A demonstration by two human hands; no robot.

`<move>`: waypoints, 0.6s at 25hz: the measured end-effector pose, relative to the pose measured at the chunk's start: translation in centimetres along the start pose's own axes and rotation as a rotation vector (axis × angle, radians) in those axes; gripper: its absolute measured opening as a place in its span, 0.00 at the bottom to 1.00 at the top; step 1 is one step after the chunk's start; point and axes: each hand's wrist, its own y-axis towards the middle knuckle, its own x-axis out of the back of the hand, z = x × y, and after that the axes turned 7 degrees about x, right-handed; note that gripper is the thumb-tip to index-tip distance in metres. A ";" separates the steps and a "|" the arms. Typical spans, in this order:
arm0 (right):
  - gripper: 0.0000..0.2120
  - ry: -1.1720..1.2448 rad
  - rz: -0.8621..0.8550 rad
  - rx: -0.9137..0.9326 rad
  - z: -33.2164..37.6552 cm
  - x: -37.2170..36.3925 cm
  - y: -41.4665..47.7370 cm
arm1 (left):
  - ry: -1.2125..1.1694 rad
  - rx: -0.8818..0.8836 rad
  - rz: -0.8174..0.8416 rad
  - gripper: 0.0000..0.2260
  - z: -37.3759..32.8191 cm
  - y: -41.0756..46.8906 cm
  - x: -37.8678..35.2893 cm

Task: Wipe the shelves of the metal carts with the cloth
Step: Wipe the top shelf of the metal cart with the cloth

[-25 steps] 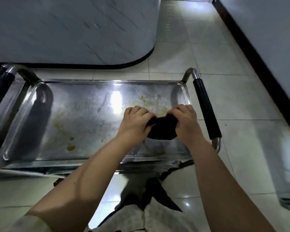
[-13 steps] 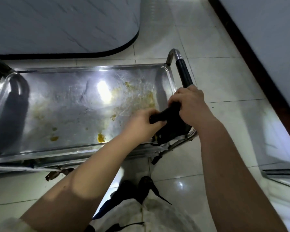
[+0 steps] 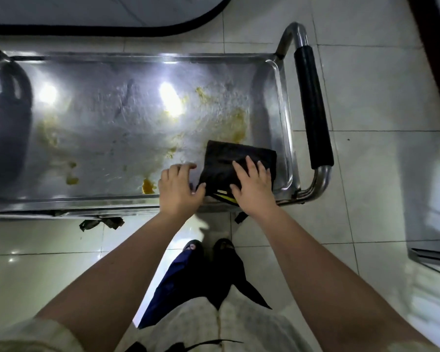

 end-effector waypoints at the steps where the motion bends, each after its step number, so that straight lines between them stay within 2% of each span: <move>1: 0.29 0.005 -0.012 -0.027 -0.4 -0.1 0.0 | -0.012 -0.084 -0.025 0.22 -0.4 0.7 0.0; 3: 0.31 -0.027 -0.016 -0.060 -0.4 -0.3 0.4 | 0.063 -0.223 0.037 0.24 -1.7 2.7 -0.8; 4: 0.32 -0.038 -0.007 -0.073 -0.1 -0.5 0.9 | 0.136 -0.233 0.087 0.24 -2.1 3.9 -1.1; 9: 0.32 -0.054 0.070 -0.161 1.2 -1.4 3.4 | 0.403 -0.079 0.115 0.25 1.2 9.8 -0.9; 12: 0.33 -0.054 0.074 -0.176 0.9 -1.5 4.7 | 0.477 -0.127 0.146 0.26 1.9 11.6 -1.1; 15: 0.35 -0.134 0.054 -0.133 -0.9 0.1 8.4 | 0.451 -0.134 0.154 0.26 1.9 12.4 -1.9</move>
